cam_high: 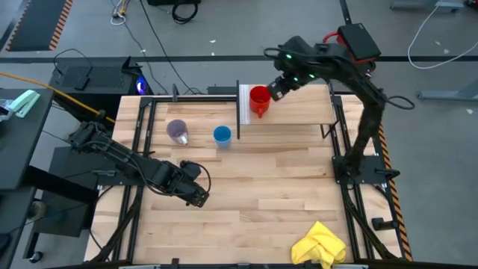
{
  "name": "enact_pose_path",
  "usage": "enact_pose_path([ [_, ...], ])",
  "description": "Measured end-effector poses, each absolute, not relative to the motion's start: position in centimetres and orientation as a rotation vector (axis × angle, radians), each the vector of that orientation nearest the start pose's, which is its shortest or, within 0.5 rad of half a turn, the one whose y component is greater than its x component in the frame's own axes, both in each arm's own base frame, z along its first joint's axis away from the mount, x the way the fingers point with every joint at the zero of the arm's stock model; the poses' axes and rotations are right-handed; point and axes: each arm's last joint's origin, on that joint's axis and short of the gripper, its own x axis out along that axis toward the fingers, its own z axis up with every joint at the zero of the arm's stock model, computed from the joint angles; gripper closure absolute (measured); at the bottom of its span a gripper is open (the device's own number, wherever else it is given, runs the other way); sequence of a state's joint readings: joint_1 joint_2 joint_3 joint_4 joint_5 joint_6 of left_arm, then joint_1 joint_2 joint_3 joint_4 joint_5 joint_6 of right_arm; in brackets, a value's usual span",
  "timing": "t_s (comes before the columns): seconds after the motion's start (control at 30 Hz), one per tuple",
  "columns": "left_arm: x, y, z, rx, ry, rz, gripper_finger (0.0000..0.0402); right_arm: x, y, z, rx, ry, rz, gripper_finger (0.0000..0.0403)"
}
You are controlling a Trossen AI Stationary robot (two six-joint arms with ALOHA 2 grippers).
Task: Stack small to large cups/mugs on shelf
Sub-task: Put the blue cup on the shelf
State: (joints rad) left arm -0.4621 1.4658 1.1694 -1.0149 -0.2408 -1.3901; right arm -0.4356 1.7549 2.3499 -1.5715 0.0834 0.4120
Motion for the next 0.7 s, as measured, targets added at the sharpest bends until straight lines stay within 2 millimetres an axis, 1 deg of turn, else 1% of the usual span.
enact_pose_path([
  [0.07, 24.4, -11.3, 25.9, -0.739, 1.082, 0.656, 0.0331, 25.9, -10.3, 47.9, 0.515, 0.838, -0.625, 0.0318],
  [0.17, 24.4, -11.3, 25.9, -0.727, 1.073, 0.661, 0.0333, 25.9, -6.7, 48.7, 0.449, 0.818, -0.567, 0.0318],
  [0.3, 24.4, -11.1, 26.0, -0.693, 1.016, 0.693, 0.0339, 26.5, -1.6, 48.9, 0.318, 0.812, -0.503, 0.0318],
  [0.37, 24.6, -10.7, 26.0, -0.668, 0.972, 0.722, 0.0341, 26.9, 0.9, 48.5, 0.249, 0.811, -0.489, 0.0318],
  [0.43, 24.9, -10.0, 26.1, -0.662, 0.936, 0.754, 0.0342, 27.2, 3.4, 47.6, 0.196, 0.827, -0.482, 0.0320],
  [0.5, 25.4, -9.1, 26.1, -0.666, 0.922, 0.772, 0.0342, 27.5, 5.6, 46.1, 0.171, 0.862, -0.479, 0.0324],
  [0.57, 25.9, -8.2, 26.2, -0.650, 0.914, 0.764, 0.0340, 27.8, 7.7, 44.2, 0.170, 0.918, -0.478, 0.0329],
  [0.7, 27.2, -5.9, 26.4, -0.627, 0.899, 0.735, 0.0342, 28.7, 11.2, 39.2, 0.185, 0.993, -0.474, 0.0338],
])
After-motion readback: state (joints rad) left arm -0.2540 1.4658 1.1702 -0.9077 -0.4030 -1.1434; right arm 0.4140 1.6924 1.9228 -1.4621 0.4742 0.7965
